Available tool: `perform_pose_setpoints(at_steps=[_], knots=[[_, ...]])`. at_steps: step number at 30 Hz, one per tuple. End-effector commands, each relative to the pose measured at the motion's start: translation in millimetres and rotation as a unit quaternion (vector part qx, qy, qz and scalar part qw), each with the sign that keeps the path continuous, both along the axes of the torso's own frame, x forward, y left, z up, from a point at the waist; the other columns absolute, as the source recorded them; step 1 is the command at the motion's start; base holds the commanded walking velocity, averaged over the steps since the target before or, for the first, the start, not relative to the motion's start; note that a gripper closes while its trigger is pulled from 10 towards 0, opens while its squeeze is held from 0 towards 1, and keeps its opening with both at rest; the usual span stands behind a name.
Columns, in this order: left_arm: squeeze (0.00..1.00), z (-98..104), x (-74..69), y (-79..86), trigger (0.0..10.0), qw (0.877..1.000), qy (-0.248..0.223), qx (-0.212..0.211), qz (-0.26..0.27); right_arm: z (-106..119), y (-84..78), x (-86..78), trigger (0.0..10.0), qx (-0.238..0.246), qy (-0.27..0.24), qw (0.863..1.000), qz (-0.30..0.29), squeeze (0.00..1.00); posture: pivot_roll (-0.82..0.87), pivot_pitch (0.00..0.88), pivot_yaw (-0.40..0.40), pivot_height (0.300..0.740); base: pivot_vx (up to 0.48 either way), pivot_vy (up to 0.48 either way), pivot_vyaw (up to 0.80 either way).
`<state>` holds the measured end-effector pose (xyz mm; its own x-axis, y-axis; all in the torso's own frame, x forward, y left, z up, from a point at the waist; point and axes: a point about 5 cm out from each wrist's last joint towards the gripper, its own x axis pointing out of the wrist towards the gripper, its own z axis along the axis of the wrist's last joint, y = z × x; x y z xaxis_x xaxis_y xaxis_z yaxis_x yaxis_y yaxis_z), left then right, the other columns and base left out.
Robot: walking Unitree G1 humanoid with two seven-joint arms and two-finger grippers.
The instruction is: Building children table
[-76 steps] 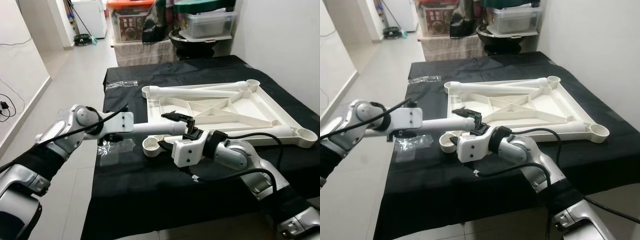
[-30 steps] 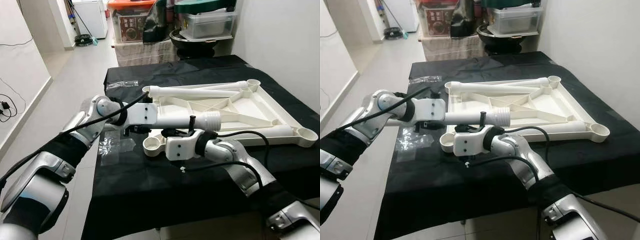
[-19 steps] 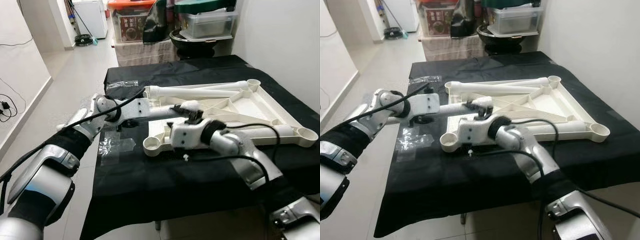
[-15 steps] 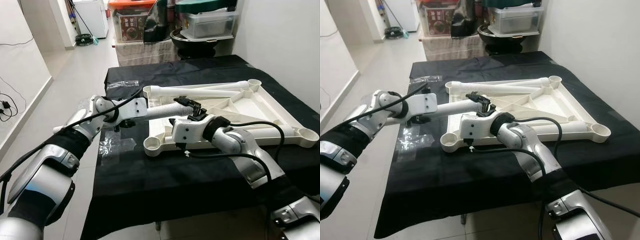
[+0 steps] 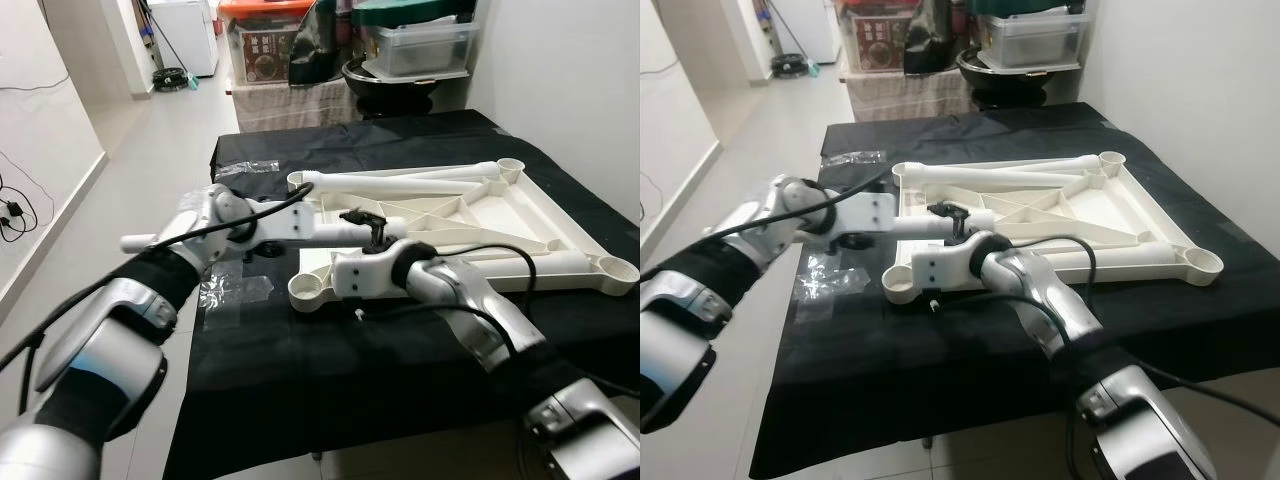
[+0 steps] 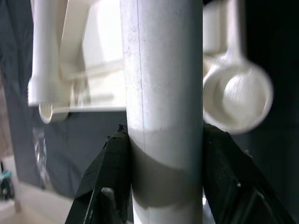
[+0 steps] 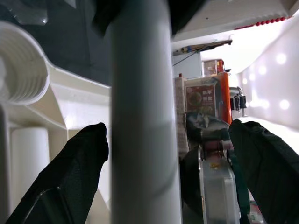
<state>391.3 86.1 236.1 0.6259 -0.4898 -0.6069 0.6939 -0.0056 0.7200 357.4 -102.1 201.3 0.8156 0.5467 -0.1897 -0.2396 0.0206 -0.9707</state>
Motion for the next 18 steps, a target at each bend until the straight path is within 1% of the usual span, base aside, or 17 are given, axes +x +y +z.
perform_pose_setpoints(at_steps=[1, 4, 8, 9, 10, 11, 14, 18], knots=[[0.0, 4.3, -1.3, -5.9, 10.0, 1.0, 0.003, 0.001, -0.011, -5.2, 1.2, 2.9, 10.0, -0.006, 0.004, 1.0, -0.011, 0.0, 0.02, 0.0, 0.014, 0.74, 0.0, 0.0, 0.0], [0.0, 3.0, -5.7, -15.6, 10.0, 0.999, 0.016, -0.003, -0.032, -5.2, 0.2, 7.6, 10.0, -0.006, 0.008, 1.0, -0.027, 0.0, 0.02, 0.0, 0.015, 0.74, 0.0, 0.0, 0.0], [0.0, 2.6, -7.3, -19.4, 10.0, 0.999, 0.019, -0.005, -0.04, -9.8, -4.1, 9.5, 10.0, -0.014, 0.021, 0.999, -0.037, 0.0, 0.02, 0.0, 0.015, 0.74, 0.0, 0.0, 0.0], [0.0, 3.3, -6.8, -20.2, 10.0, 0.999, 0.018, -0.007, -0.039, -13.5, -6.5, 9.8, 7.5, -0.019, 0.03, 0.999, -0.039, 0.0, 0.02, 0.0, 0.015, 0.74, 0.0, 0.0, 0.0], [0.0, 3.3, -6.8, -20.2, 10.0, 0.999, 0.018, -0.007, -0.039, -13.5, -6.5, 9.8, 7.5, -0.019, 0.03, 0.999, -0.039, 0.0, 0.02, 0.0, 0.015, 0.74, 0.0, 0.0, 0.0], [0.0, 4.3, -6.1, -20.6, 10.0, 0.999, 0.015, -0.008, -0.038, -16.8, -8.9, 9.9, 0.0, -0.021, 0.038, 0.998, -0.04, 0.0, 0.02, 0.0, 0.015, 0.74, 0.0, 0.0, 0.0], [0.0, 8.1, -3.4, -19.4, 10.0, 0.999, 0.005, -0.012, -0.03, -19.9, -12.8, 10.1, 0.0, -0.021, 0.044, 0.998, -0.044, 0.0, 0.01, 0.0, 0.02, 0.74, 0.0, 0.0, 0.0], [0.0, 11.4, -1.7, -17.1, 10.0, 1.0, 0.0, -0.014, -0.025, -17.6, -14.6, 11.2, 0.0, -0.012, 0.044, 0.998, -0.048, 0.0, 0.01, 0.0, 0.019, 0.74, 0.0, 0.0, 0.0]])
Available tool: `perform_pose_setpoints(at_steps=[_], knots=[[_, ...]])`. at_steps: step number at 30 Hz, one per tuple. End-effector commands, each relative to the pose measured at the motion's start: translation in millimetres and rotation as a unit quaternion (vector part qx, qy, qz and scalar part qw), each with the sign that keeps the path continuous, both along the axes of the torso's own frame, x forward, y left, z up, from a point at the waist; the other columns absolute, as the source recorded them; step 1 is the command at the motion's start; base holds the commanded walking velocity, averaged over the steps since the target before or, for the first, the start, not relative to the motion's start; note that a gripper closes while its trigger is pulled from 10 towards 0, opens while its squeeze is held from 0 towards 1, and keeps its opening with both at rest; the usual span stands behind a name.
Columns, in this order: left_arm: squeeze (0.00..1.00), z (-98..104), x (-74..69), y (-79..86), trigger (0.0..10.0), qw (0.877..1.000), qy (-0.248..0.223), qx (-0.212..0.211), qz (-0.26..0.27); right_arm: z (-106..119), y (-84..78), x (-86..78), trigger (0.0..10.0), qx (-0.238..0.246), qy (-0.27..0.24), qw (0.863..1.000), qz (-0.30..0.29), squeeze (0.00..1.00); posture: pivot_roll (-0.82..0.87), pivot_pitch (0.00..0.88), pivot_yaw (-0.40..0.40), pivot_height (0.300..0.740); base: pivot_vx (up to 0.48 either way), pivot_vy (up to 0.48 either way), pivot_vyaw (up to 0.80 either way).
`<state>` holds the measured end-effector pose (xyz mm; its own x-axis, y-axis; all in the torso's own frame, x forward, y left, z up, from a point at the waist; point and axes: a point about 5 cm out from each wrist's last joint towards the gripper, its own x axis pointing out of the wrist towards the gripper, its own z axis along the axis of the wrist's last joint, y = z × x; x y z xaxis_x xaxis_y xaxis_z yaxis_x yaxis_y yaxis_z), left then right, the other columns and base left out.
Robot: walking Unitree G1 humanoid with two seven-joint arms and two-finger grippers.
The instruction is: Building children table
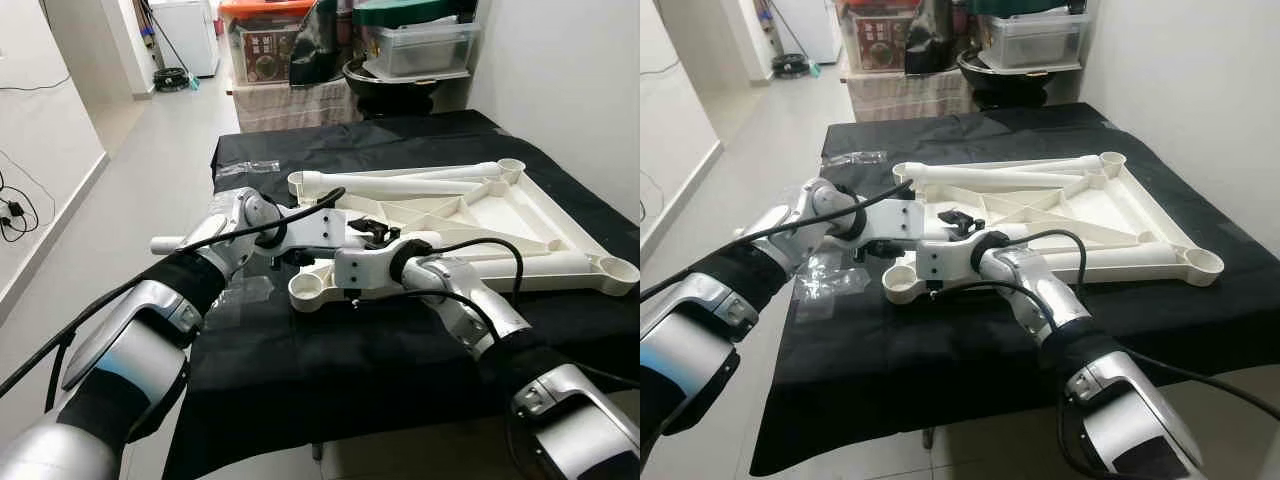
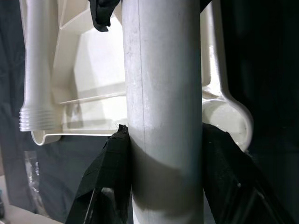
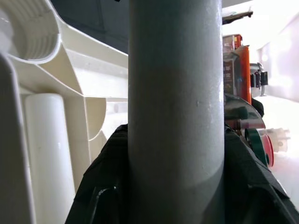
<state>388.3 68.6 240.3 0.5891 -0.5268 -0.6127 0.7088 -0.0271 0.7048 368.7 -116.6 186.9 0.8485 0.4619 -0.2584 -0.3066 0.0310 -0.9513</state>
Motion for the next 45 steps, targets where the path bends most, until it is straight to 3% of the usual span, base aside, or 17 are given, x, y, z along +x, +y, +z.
perform_pose_setpoints(at_steps=[1, 10, 11, 12, 13, 23, 26, 27, 30, 32, 34, 35, 36, 38, 42, 44, 45], knots=[[0.0, 7.4, 1.3, 0.8, 10.0, 1.0, -0.011, -0.007, -0.001, -2.7, -0.3, 0.3, 0.0, -0.001, 0.008, 1.0, -0.001, 0.0, 0.01, 0.0, 0.019, 0.74, 0.0, 0.0, 0.0], [0.0, 3.7, -2.1, 2.8, 10.0, 1.0, -0.019, 0.003, -0.024, 1.3, 3.0, 1.1, 0.0, 0.006, 0.003, 1.0, 0.006, 0.0, 0.01, 0.0, 0.017, 0.74, 0.0, 0.0, 0.0], [0.8, 5.6, -3.5, 2.4, 10.0, 0.999, -0.025, 0.002, -0.041, 2.2, 3.3, 1.3, 0.0, 0.006, 0.001, 1.0, 0.008, 0.0, 0.01, 0.0, 0.014, 0.74, 0.0, 0.0, 0.0], [0.8, 5.6, -3.5, 2.4, 10.0, 0.999, -0.025, 0.002, -0.041, 2.2, 3.3, 1.3, 0.0, 0.006, 0.001, 1.0, 0.008, 0.0, 0.01, 0.0, 0.014, 0.74, 0.0, 0.0, 0.0], [1.0, 10.3, -3.8, 2.8, 10.0, 0.998, -0.03, -0.008, -0.051, 2.6, 2.9, 1.8, 0.0, 0.005, 0.0, 1.0, 0.008, 0.0, 0.0, 0.0, 0.014, 0.74, 0.0, 0.0, 0.0], [1.0, 63.5, -9.6, 15.1, 10.0, 0.988, -0.117, -0.058, -0.084, 2.1, -4.9, 4.8, 0.0, -0.004, -0.002, 1.0, -0.003, 0.0, 0.01, 0.0, 0.003, 0.74, 0.0, 0.0, 0.0], [1.0, 63.5, -9.6, 15.1, 10.0, 0.988, -0.117, -0.058, -0.084, 2.1, -4.9, 4.8, 0.0, -0.004, -0.002, 1.0, -0.003, 0.0, 0.01, 0.0, 0.003, 0.74, 0.0, 0.0, 0.0], [1.0, 84.0, -25.9, 9.4, 10.0, 0.975, -0.143, -0.115, -0.128, 5.7, -14.3, 12.8, 0.0, 0.014, -0.005, 0.999, -0.036, 0.0, 0.02, 0.0, -0.003, 0.74, 0.0, 0.0, 0.0], [1.0, 84.0, -25.9, 9.4, 10.0, 0.975, -0.143, -0.115, -0.128, 5.7, -14.3, 12.8, 0.0, 0.014, -0.005, 0.999, -0.036, 0.0, 0.02, 0.0, -0.003, 0.74, 0.0, 0.0, 0.0], [0.0, 97.8, -39.9, 12.3, 10.0, 0.959, -0.177, -0.172, -0.143, 18.6, -30.5, 23.5, 0.0, 0.07, -0.017, 0.993, -0.088, 0.0, 0.02, 0.0, -0.007, 0.74, 0.0, 0.0, 0.0], [0.0, 97.8, -39.9, 12.3, 10.0, 0.959, -0.177, -0.172, -0.143, 18.6, -30.5, 23.5, 0.0, 0.07, -0.017, 0.993, -0.088, 0.0, 0.02, 0.0, -0.007, 0.74, 0.0, 0.0, 0.0], [0.0, 103.6, -45.5, 18.0, 10.0, 0.947, -0.205, -0.209, -0.132, 29.9, -41.8, 29.3, 0.0, 0.126, -0.026, 0.984, -0.122, 0.0, 0.02, 0.0, -0.009, 0.74, 0.0, 0.0, 0.0], [0.0, 103.6, -45.5, 18.0, 10.0, 0.947, -0.205, -0.209, -0.132, 29.9, -41.8, 29.3, 0.0, 0.126, -0.026, 0.984, -0.122, 0.0, 0.02, 0.0, -0.009, 0.74, 0.0, 0.0, 0.0], [0.0, 105.2, -57.6, 33.2, 10.0, 0.924, -0.228, -0.293, -0.094, 56.0, -63.6, 36.1, 0.0, 0.257, -0.054, 0.949, -0.171, 0.0, 0.03, 0.0, -0.018, 0.74, 0.0, 0.0, 0.0], [0.0, 97.4, -64.4, 41.0, 10.0, 0.912, -0.223, -0.338, -0.068, 70.6, -71.4, 37.1, 0.0, 0.336, -0.068, 0.923, -0.178, 0.0, 0.03, 0.0, -0.023, 0.74, 0.0, 0.0, 0.0], [0.0, 72.8, -73.2, 45.8, 10.0, 0.904, -0.203, -0.374, -0.041, 88.3, -73.1, 37.4, 0.0, 0.45, -0.069, 0.875, -0.166, 0.0, 0.04, 0.0, -0.026, 0.74, 0.0, 0.0, 0.0], [0.0, 72.8, -73.2, 45.8, 10.0, 0.904, -0.203, -0.374, -0.041, 88.3, -73.1, 37.4, 0.0, 0.45, -0.069, 0.875, -0.166, 0.0, 0.04, 0.0, -0.026, 0.74, 0.0, 0.0, 0.0]])
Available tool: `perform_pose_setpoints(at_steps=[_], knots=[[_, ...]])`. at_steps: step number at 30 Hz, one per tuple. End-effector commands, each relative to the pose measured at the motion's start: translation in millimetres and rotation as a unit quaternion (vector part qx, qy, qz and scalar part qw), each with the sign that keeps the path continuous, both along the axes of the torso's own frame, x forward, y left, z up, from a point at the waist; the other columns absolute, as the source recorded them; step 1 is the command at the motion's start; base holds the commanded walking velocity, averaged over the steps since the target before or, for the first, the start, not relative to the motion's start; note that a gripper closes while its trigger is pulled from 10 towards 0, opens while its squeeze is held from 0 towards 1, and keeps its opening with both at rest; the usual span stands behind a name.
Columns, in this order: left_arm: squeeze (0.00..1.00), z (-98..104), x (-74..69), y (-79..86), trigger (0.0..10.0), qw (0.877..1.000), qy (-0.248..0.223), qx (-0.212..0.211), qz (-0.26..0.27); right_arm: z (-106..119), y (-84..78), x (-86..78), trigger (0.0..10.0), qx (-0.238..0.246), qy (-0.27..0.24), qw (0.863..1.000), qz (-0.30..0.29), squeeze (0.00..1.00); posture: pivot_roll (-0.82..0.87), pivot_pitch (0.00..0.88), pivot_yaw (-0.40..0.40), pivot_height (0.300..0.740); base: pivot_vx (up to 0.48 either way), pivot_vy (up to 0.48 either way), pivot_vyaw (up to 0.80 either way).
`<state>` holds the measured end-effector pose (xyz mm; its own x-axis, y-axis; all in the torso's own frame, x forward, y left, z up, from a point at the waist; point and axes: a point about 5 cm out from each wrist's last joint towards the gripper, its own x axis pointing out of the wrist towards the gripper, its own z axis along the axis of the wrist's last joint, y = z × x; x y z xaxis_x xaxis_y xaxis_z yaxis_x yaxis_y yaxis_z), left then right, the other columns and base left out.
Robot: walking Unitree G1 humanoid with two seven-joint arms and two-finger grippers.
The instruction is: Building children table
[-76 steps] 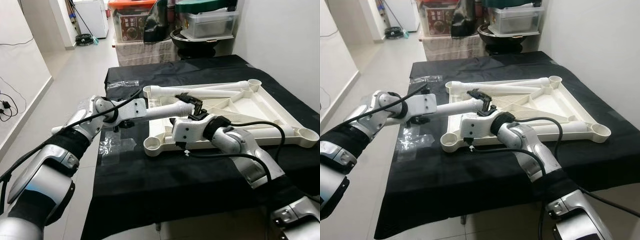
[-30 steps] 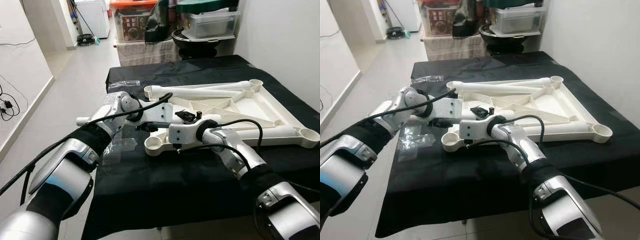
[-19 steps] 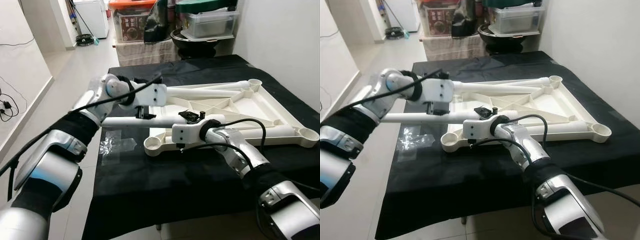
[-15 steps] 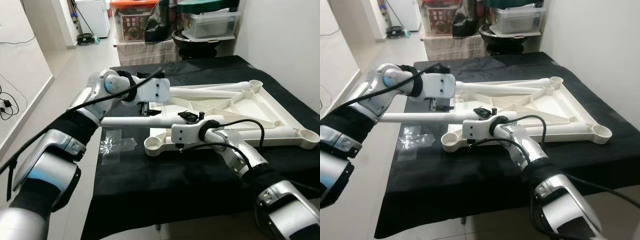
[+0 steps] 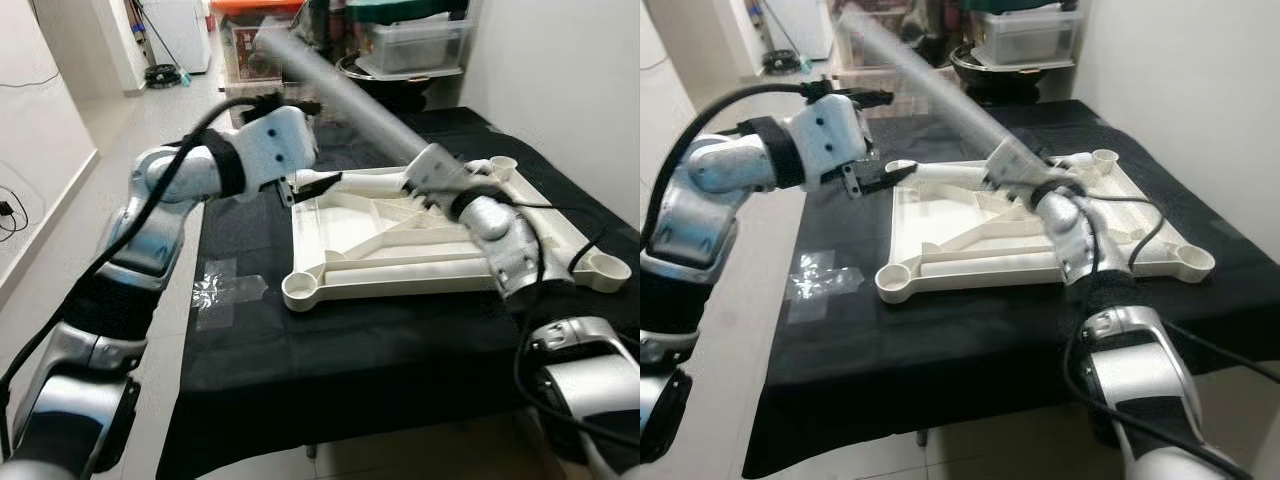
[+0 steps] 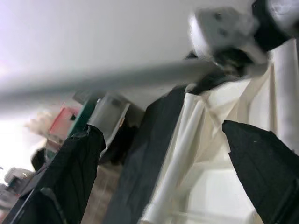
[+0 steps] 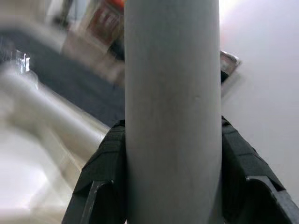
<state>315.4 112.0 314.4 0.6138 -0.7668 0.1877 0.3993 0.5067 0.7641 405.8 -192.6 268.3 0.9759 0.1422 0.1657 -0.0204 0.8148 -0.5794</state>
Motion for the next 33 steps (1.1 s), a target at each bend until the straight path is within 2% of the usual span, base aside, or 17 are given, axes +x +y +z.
perform_pose_setpoints(at_steps=[1, 2, 3, 4, 5, 6, 7, 8, 9, 11, 12, 16, 19, 23, 28, 31, 33], knots=[[0.0, -8.4, -3.1, 3.9, 10.0, 1.0, 0.017, -0.021, 0.01, 11.3, 2.3, 0.6, 0.0, 0.071, -0.018, 0.997, 0.013, 0.0, 0.04, 0.0, -0.026, 0.74, 0.0, 0.0, 0.0], [0.0, -20.6, -6.0, 5.5, 10.0, 0.997, 0.041, -0.061, 0.012, 15.0, 2.2, 0.9, 0.0, 0.129, -0.018, 0.991, 0.02, 0.0, 0.04, 0.0, -0.026, 0.74, 0.0, 0.0, 0.0], [0.0, -20.6, -6.0, 5.5, 10.0, 0.997, 0.041, -0.061, 0.012, 15.0, 2.2, 0.9, 0.0, 0.129, -0.018, 0.991, 0.02, 0.0, 0.04, 0.0, -0.026, 0.74, 0.0, 0.0, 0.0], [0.0, -33.9, -8.1, 8.2, 10.0, 0.99, 0.072, -0.122, 0.015, 15.7, 4.0, 0.8, 1.8, 0.191, -0.013, 0.981, 0.033, 0.0, 0.04, 0.0, -0.027, 0.74, 0.0, 0.0, 0.0], [0.0, -42.8, -10.9, 10.5, 10.0, 0.982, 0.093, -0.164, 0.018, 15.9, 5.3, 1.1, 1.8, 0.233, -0.009, 0.971, 0.043, 0.0, 0.04, 0.0, -0.027, 0.74, 0.0, 0.0, 0.0], [0.0, -54.1, -12.9, 13.5, 10.0, 0.969, 0.122, -0.212, 0.022, 11.6, 9.8, 0.6, 9.4, 0.262, 0.001, 0.964, 0.056, 0.0, 0.04, 0.0, -0.029, 0.74, 0.0, 0.0, 0.0], [0.0, -54.1, -12.9, 13.5, 10.0, 0.969, 0.122, -0.212, 0.022, 11.6, 9.8, 0.6, 9.4, 0.262, 0.001, 0.964, 0.056, 0.0, 0.04, 0.0, -0.029, 0.74, 0.0, 0.0, 0.0], [0.0, -62.7, -15.7, 15.2, 10.0, 0.952, 0.158, -0.26, 0.018, 5.8, 16.3, -0.4, 10.0, 0.285, 0.013, 0.956, 0.074, 0.0, 0.04, 0.0, -0.03, 0.74, 0.0, 0.0, 0.0], [0.0, -62.7, -15.7, 15.2, 10.0, 0.952, 0.158, -0.26, 0.018, 5.8, 16.3, -0.4, 10.0, 0.285, 0.013, 0.956, 0.074, 0.0, 0.04, 0.0, -0.03, 0.74, 0.0, 0.0, 0.0], [0.0, -75.9, -22.8, 14.3, 10.0, 0.92, 0.221, -0.323, -0.003, -8.3, 32.4, -5.8, 10.0, 0.321, 0.039, 0.939, 0.114, 0.0, 0.05, 0.0, -0.026, 0.74, 0.0, 0.0, 0.0], [0.0, -81.6, -26.8, 11.1, 10.0, 0.915, 0.238, -0.326, -0.017, -14.0, 39.6, -9.7, 10.0, 0.334, 0.047, 0.933, 0.13, 0.0, 0.05, 0.0, -0.025, 0.74, 0.0, 0.0, 0.0], [0.0, -95.4, -32.0, 6.2, 10.0, 0.913, 0.267, -0.308, -0.025, -24.0, 51.4, -16.6, 10.0, 0.369, 0.064, 0.915, 0.152, 0.0, 0.04, 0.0, -0.02, 0.74, 0.0, 0.0, 0.0], [0.0, -104.8, -34.4, 5.2, 10.0, 0.898, 0.303, -0.318, -0.031, -28.0, 64.8, -25.3, 10.0, 0.395, 0.075, 0.897, 0.181, 0.0, 0.04, 0.0, -0.014, 0.74, 0.0, 0.0, 0.0], [0.0, -113.2, -33.2, 8.2, 10.0, 0.858, 0.363, -0.356, -0.072, -22.0, 90.7, -42.2, 10.0, 0.421, 0.082, 0.87, 0.244, 0.0, 0.03, 0.0, -0.005, 0.74, 0.0, 0.0, 0.0], [0.0, -118.6, -30.6, 10.3, 10.0, 0.861, 0.376, -0.337, -0.07, -14.7, 101.1, -49.3, 10.0, 0.421, 0.077, 0.862, 0.272, 0.0, 0.02, 0.0, 0.0, 0.74, 0.0, 0.0, 0.0], [0.0, -116.6, -24.6, 16.1, 10.0, 0.865, 0.377, -0.327, -0.061, -0.7, 120.6, -67.2, 10.0, 0.424, 0.077, 0.837, 0.337, 0.0, 0.02, 0.0, 0.006, 0.74, 0.0, 0.0, 0.0], [0.0, -113.4, -23.0, 16.8, 10.0, 0.866, 0.372, -0.329, -0.062, -1.2, 125.7, -72.0, 10.0, 0.416, 0.081, 0.834, 0.353, 0.0, 0.02, 0.0, 0.006, 0.74, 0.0, 0.0, 0.0]])
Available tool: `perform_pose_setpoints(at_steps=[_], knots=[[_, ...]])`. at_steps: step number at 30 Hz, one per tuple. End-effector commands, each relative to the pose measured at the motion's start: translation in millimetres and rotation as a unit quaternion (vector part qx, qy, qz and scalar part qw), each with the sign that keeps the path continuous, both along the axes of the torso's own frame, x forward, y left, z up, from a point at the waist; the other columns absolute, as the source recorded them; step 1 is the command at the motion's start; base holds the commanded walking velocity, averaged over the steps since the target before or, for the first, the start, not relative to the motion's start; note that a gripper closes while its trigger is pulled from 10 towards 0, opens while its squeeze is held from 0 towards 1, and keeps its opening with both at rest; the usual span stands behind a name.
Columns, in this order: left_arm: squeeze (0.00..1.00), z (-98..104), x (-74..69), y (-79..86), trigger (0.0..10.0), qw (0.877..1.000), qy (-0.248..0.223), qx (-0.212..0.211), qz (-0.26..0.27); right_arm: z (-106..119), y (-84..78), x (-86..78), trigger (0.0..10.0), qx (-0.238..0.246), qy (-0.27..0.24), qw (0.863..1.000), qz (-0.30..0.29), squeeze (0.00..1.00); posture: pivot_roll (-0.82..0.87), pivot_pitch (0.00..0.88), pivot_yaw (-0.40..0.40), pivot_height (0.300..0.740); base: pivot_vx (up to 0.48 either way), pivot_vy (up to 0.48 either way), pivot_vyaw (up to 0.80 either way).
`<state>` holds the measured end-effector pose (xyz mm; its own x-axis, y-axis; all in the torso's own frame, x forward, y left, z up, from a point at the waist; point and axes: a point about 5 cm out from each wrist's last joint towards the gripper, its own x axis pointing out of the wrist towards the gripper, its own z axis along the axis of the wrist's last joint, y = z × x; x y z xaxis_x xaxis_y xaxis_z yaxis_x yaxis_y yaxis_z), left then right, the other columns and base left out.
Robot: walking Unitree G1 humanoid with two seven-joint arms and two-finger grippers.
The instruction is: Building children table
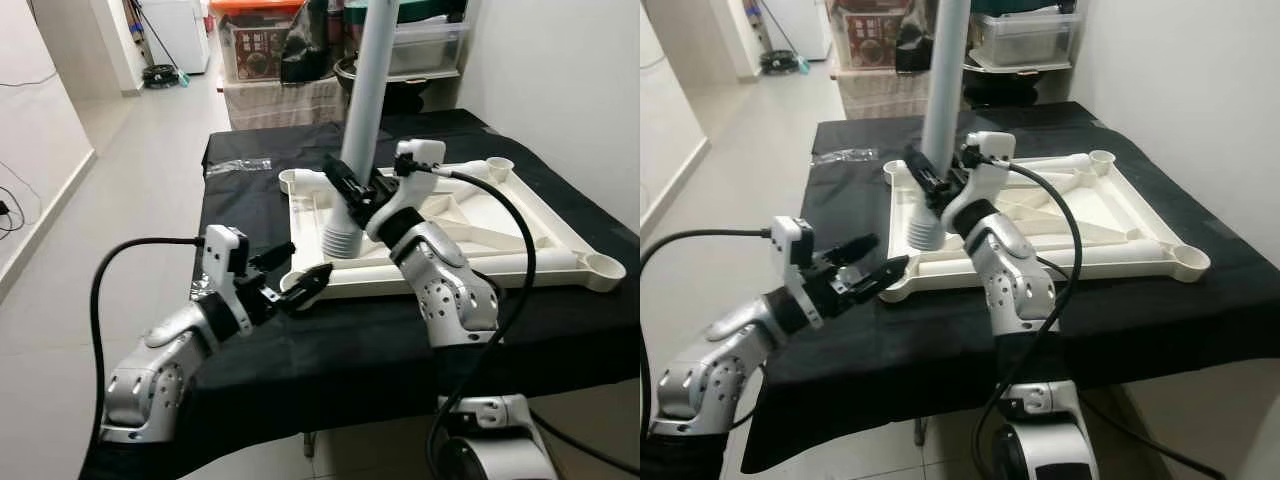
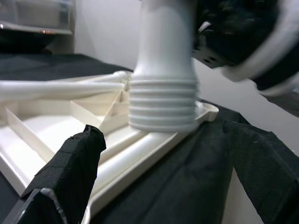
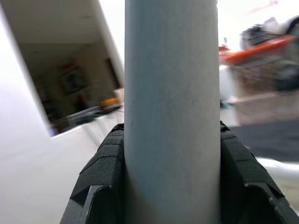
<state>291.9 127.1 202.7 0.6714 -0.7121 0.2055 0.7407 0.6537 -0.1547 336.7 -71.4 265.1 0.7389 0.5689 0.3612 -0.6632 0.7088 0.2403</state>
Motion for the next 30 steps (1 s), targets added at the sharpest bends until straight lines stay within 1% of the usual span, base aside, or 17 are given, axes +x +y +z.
perform_pose_setpoints(at_steps=[1, 2, 4, 7, 8, 10, 14, 15, 18, 19, 21, 24, 25, 28, 30], knots=[[0.0, 0.2, 1.2, 2.0, 10.0, 1.0, 0.004, -0.002, 0.0, 1.0, 7.1, -6.2, 10.0, -0.003, -0.005, 1.0, 0.025, 0.0, 0.02, 0.0, 0.006, 0.74, 0.0, 0.0, 0.0], [0.0, 3.1, 2.6, 2.6, 10.0, 1.0, -0.002, -0.001, 0.003, -2.7, 10.6, -10.1, 10.0, -0.011, -0.005, 0.999, 0.037, 0.0, 0.02, 0.0, 0.005, 0.74, 0.0, 0.0, 0.0], [0.0, 5.6, 3.9, 3.3, 10.0, 1.0, -0.006, 0.0, 0.005, -5.8, 13.0, -13.0, 10.0, -0.017, -0.004, 0.999, 0.045, 0.0, 0.02, 0.0, 0.003, 0.74, 0.0, 0.0, 0.0], [0.0, 8.0, 4.6, 4.3, 10.0, 1.0, -0.008, -0.002, 0.006, -7.7, 14.2, -15.8, 10.0, -0.02, 0.0, 0.998, 0.051, 0.0, 0.02, 0.0, 0.003, 0.74, 0.0, 0.0, 0.0], [0.0, 10.8, 5.4, 6.2, 10.0, 1.0, -0.005, -0.011, 0.004, -9.8, 15.5, -20.0, 10.0, -0.027, 0.003, 0.998, 0.059, 0.0, 0.02, 0.0, 0.003, 0.74, 0.0, 0.0, 0.0], [0.0, 9.2, 5.4, 6.2, 10.0, 1.0, 0.004, -0.007, -0.011, -12.3, 18.0, -27.1, 10.0, -0.032, 0.011, 0.997, 0.072, 0.0, 0.02, 0.0, 0.003, 0.74, 0.0, 0.0, 0.0], [0.0, 5.3, 5.7, 4.4, 10.0, 1.0, 0.009, 0.006, -0.029, -10.9, 20.5, -32.9, 10.0, -0.035, 0.01, 0.996, 0.084, 0.0, 0.01, 0.0, 0.007, 0.74, 0.0, 0.0, 0.0], [0.0, 4.1, 6.2, 3.5, 9.0, 0.999, 0.014, 0.008, -0.033, -10.0, 20.7, -33.9, 10.0, -0.035, 0.01, 0.996, 0.085, 0.0, 0.01, 0.0, 0.01, 0.74, 0.0, 0.0, 0.0], [0.0, 3.2, 6.5, 2.8, 9.0, 0.999, 0.018, 0.009, -0.037, -9.5, 20.7, -34.6, 10.0, -0.035, 0.01, 0.996, 0.086, 0.0, 0.01, 0.0, 0.01, 0.74, 0.0, 0.0, 0.0], [0.0, 1.3, 5.9, 0.7, 10.0, 0.999, 0.023, 0.016, -0.045, -8.2, 20.4, -34.7, 10.0, -0.035, 0.009, 0.996, 0.086, 0.0, 0.01, 0.0, 0.011, 0.74, 0.0, 0.0, 0.0], [0.0, -2.2, 4.4, -3.3, 10.0, 0.997, 0.032, 0.023, -0.059, -5.1, 20.2, -35.2, 10.0, -0.034, 0.004, 0.996, 0.086, 0.0, 0.01, 0.0, 0.011, 0.74, 0.0, 0.0, 0.0], [0.0, -3.1, 1.6, -8.4, 10.0, 0.996, 0.043, 0.015, -0.083, -2.7, 20.9, -36.9, 10.0, -0.036, 0.001, 0.995, 0.09, 0.0, 0.0, 0.0, 0.013, 0.74, 0.0, 0.0, 0.0], [0.0, -3.1, 1.6, -8.4, 10.0, 0.996, 0.043, 0.015, -0.083, -2.7, 20.9, -36.9, 10.0, -0.036, 0.001, 0.995, 0.09, 0.0, 0.0, 0.0, 0.013, 0.74, 0.0, 0.0, 0.0], [0.0, -5.6, -4.4, -14.4, 10.0, 0.991, 0.055, 0.017, -0.119, -1.9, 22.9, -38.9, 10.0, -0.037, -0.001, 0.995, 0.097, 0.0, 0.0, 0.0, 0.012, 0.74, 0.0, 0.0, 0.0], [0.0, -7.4, -5.0, -14.9, 10.0, 0.991, 0.055, 0.023, -0.121, -1.4, 23.7, -39.4, 10.0, -0.036, -0.001, 0.994, 0.099, 0.0, 0.0, 0.0, 0.011, 0.74, 0.0, 0.0, 0.0]])
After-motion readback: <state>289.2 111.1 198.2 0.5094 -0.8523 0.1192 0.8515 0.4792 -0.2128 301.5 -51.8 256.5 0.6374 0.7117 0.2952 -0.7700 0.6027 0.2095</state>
